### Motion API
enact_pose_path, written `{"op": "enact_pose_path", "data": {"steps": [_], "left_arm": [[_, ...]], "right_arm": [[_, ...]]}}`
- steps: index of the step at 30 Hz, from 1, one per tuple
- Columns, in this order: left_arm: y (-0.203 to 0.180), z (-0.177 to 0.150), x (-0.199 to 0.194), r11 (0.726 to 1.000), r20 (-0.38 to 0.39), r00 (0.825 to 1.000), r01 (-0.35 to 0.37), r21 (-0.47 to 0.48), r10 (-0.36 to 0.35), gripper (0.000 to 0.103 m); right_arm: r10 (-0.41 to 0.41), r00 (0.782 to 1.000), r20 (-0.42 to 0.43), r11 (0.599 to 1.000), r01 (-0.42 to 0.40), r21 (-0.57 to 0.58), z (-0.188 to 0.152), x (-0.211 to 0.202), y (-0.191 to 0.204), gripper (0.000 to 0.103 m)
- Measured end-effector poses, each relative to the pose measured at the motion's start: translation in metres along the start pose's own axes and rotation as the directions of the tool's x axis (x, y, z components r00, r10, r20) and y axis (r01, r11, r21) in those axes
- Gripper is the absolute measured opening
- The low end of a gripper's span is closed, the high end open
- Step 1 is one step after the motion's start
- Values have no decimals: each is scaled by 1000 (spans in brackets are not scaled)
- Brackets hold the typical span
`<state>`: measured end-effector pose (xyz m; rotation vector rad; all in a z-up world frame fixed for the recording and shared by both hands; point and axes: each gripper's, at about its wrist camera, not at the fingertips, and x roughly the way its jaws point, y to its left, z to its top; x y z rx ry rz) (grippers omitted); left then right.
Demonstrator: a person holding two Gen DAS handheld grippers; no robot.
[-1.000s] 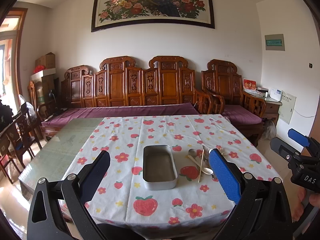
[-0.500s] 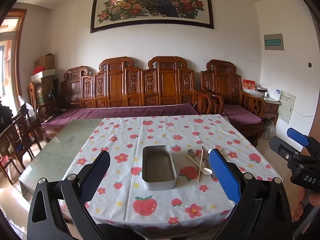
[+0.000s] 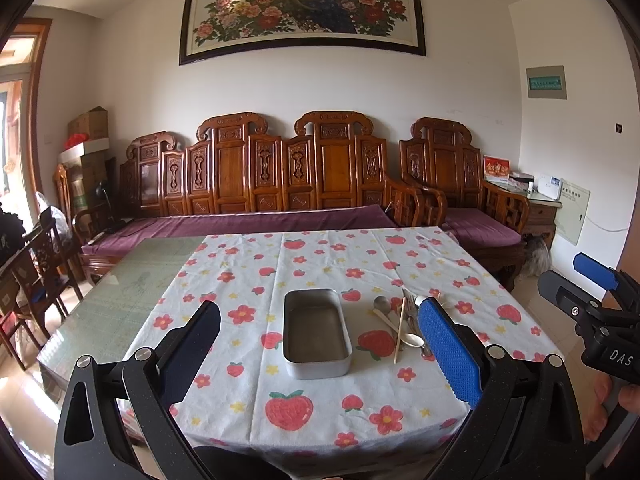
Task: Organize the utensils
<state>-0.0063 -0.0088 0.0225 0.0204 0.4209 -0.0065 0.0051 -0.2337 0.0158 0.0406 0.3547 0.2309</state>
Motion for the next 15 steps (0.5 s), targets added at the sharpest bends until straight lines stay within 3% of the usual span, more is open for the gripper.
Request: {"op": "enact_pose_path", "data": {"steps": [7,15], "left_arm": [[-3,-14,20,1000,-59,998,5,17,-4,96],[-6,-32,53,999,-143,989,31,39,-25,96]], "right_arm": [[3,999,-32,1000,-3,7,0,4,2,101],[20,996,-88,1000,-20,2,-24,40,-17,100]]}}
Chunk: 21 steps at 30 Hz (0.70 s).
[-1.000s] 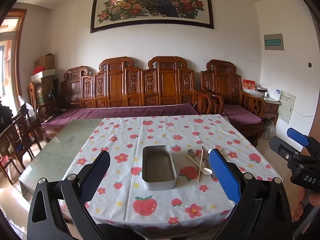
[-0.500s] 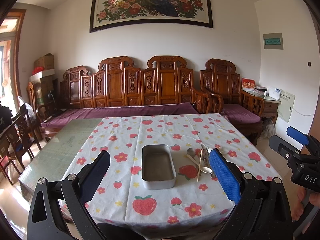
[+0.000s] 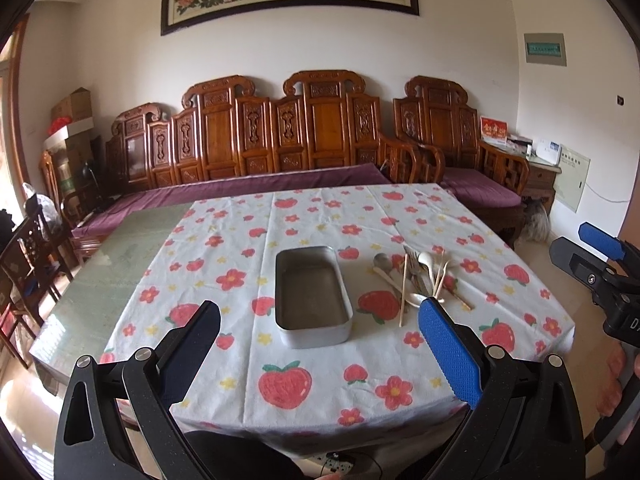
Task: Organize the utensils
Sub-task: 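Move the left tool to the utensil pile and grasp a wooden chopstick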
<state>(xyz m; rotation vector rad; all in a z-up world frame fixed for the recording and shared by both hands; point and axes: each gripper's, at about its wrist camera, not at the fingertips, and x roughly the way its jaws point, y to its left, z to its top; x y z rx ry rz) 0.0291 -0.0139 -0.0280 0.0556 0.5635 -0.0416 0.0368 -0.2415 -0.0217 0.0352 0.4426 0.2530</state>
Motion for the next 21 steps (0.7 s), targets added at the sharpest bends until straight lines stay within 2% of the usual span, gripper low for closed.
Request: {"op": "enact_pose_path", "data": {"steps": [2,12,21], "left_arm": [[-2,-2,11,1000,-21,1000,9,4,-9,96],[-18,-5,76,997,-106,993,51,61,-44,96],[-41,-5,141,986,-197,976,121,117,-97,96]], "right_arm": [[-1,1000,-28,1000,1,-2,-3,13,-5,93],[-5,989,-148,999,0,-37,-21,85,-37,78],[-44,963,-264,998,31,-53,-31,145,-74,66]]}}
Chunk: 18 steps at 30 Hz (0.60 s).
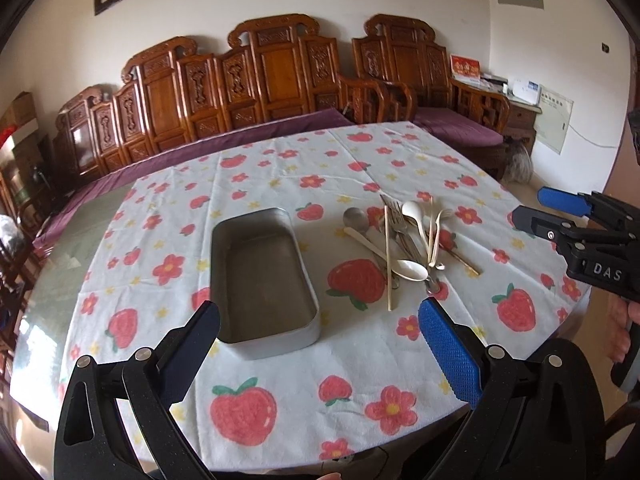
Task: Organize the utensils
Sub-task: 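Move the left tool to the utensil pile and grasp a wooden chopstick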
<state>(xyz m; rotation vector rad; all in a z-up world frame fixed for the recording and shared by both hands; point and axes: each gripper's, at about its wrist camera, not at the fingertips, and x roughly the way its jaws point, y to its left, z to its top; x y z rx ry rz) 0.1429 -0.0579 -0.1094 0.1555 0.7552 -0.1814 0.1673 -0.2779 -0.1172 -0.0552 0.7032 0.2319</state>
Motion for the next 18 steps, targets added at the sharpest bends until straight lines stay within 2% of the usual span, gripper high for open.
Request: {"op": "enact_pose_path", "data": {"steps": [5,9,15,17,18], "left_arm": [[-11,7,32,999,-46,999,31,27,-29,96],[-21,11,45,997,-47,997,64,45,-62,96],[-37,17,78,988,-80,986,153,37,-149,96],[-38,18,93,983,-98,979,180,19,-177,93],[-40,19,103,982,-113,976,191,13,-188,86]], "right_arm": [[-18,998,-58,1000,18,7,-2,29,-24,61],[-26,996,-89,1000,27,9,-8,47,-34,61],[-7,992,-127,999,12,37,-20,66,-42,61],[-4,990,-140,999,9,36,-24,70,-42,61],[-2,989,-147,999,8,39,-26,72,-43,61]]}}
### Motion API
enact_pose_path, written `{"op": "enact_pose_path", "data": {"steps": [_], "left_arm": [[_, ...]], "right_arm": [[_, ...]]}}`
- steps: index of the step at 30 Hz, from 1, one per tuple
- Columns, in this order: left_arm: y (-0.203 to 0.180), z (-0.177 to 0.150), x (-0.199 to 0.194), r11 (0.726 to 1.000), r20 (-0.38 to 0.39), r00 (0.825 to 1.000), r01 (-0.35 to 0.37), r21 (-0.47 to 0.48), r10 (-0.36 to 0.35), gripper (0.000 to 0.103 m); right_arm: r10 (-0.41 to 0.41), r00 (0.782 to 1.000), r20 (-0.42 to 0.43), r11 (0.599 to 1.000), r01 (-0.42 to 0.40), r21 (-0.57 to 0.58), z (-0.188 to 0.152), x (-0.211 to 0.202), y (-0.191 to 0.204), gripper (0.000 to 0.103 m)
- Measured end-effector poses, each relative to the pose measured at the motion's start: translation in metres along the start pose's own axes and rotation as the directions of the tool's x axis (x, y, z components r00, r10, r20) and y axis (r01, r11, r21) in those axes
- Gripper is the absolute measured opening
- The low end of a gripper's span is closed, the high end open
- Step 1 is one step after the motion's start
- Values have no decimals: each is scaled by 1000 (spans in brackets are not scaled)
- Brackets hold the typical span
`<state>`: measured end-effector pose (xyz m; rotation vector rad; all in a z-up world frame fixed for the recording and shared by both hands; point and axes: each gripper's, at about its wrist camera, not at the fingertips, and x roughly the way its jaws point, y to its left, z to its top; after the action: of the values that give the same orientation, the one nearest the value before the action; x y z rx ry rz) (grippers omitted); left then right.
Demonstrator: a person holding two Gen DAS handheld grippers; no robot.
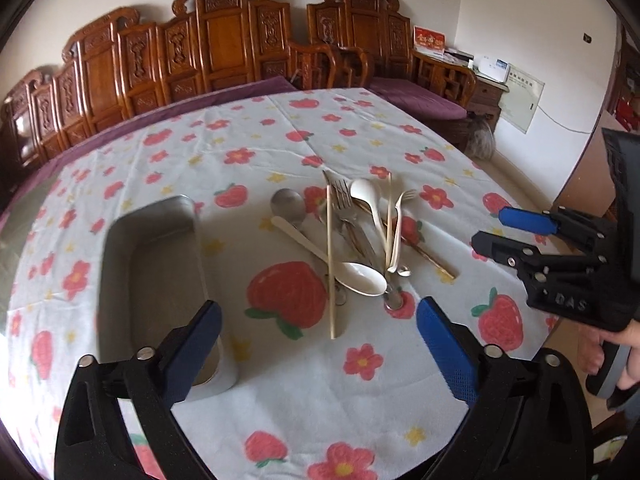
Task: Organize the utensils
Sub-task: 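Move the left tool to the utensil pile and grasp a wooden chopstick, then lift the chopstick with the left tool while the right tool grasps a white plastic fork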
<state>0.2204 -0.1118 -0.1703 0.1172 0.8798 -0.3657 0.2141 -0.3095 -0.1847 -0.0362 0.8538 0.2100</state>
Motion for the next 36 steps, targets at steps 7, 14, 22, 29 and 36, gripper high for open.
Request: {"op": "enact_pose_path", "data": {"steps": [7,14,22,29,36], "left_arm": [[5,0,63,996,-110,990,79,-45,-84,48],[15,-3,98,986,-162,979,102,-129,-122,24],[13,-10,104,990,-179,978,88,-106,-107,5],[19,-16,87,986,-155,979,115,-123,-133,4],[18,-23,50,981,-91,984,139,-135,-152,4]], "right_arm": [[1,999,-33,1000,0,13,-8,12,-3,61],[0,999,-53,1000,1,18,-12,19,-4,61],[-12,998,-68,1000,13,12,-10,26,-4,61],[-16,997,-72,1000,16,5,-9,30,-3,61],[2,998,-70,1000,0,21,0,46,-3,57]]}}
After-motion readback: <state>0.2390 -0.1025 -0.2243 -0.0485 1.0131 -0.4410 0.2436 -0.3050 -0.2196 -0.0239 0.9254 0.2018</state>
